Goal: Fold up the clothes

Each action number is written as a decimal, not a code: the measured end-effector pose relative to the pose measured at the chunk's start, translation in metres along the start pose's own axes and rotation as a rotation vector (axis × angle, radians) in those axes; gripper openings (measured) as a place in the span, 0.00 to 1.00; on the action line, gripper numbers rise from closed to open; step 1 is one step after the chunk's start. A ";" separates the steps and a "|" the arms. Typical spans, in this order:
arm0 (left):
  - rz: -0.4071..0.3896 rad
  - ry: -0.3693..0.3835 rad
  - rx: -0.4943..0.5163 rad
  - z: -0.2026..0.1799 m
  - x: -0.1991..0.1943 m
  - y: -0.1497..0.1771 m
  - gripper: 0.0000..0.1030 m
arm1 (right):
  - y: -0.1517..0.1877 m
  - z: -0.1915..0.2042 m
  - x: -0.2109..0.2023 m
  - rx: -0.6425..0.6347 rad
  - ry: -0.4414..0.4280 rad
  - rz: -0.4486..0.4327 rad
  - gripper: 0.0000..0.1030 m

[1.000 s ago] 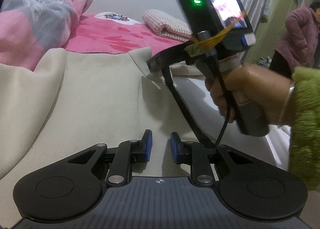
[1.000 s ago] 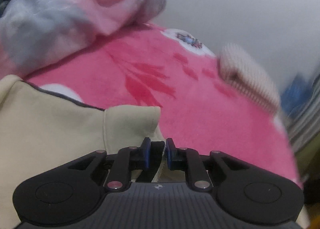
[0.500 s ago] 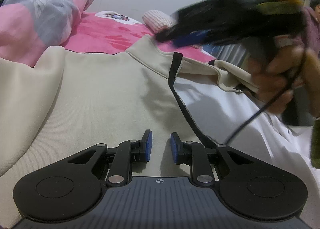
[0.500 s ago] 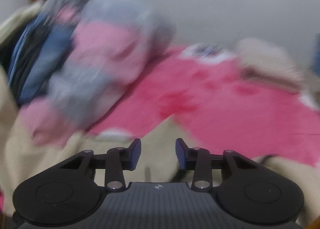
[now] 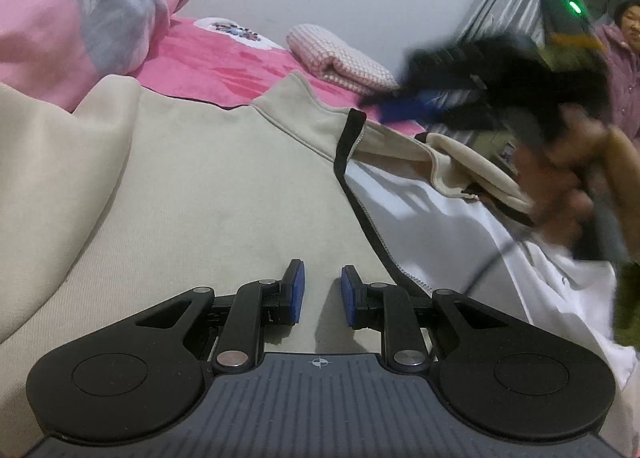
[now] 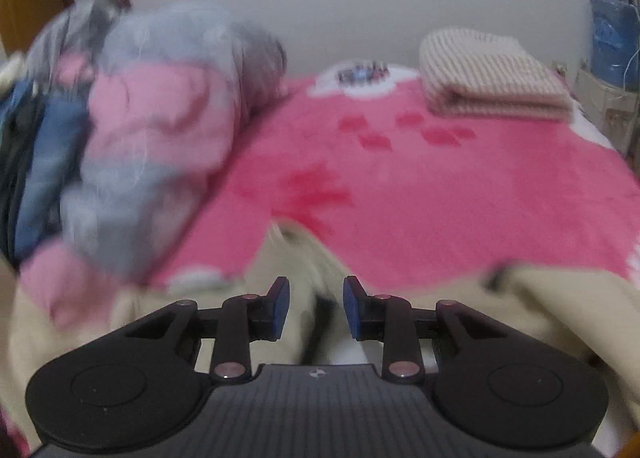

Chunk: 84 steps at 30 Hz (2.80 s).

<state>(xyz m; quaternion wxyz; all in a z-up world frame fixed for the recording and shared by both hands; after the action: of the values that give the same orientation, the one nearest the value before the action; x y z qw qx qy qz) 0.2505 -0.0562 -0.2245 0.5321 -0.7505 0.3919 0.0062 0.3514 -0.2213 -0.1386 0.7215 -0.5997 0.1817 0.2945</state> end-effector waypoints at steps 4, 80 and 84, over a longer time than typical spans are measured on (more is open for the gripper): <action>-0.004 0.006 -0.005 0.001 0.000 0.000 0.20 | 0.031 -0.021 0.017 -0.142 0.160 0.139 0.31; -0.412 -0.538 0.001 0.054 -0.342 -0.184 0.66 | 0.206 0.031 -0.145 0.834 -0.310 0.037 0.42; -0.463 -0.750 0.219 0.083 -0.365 -0.238 0.97 | 0.208 0.040 -0.151 0.783 -0.298 0.047 0.42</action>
<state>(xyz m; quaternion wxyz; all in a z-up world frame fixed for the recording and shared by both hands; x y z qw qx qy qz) 0.1734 0.2525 0.0841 0.7010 -0.7035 -0.0077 0.1170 0.0996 -0.1909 -0.1946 0.9065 -0.2267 0.1869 0.3032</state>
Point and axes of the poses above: each gripper's, at about its wrist camera, not at the fingertips, and x roughly the way its jaws point, z to its left, y to its underside, the point moved 8 cm from there along x, roughly the way its jaws point, and after that the axes turned 6 degrees about -z, right-handed, at the moved point
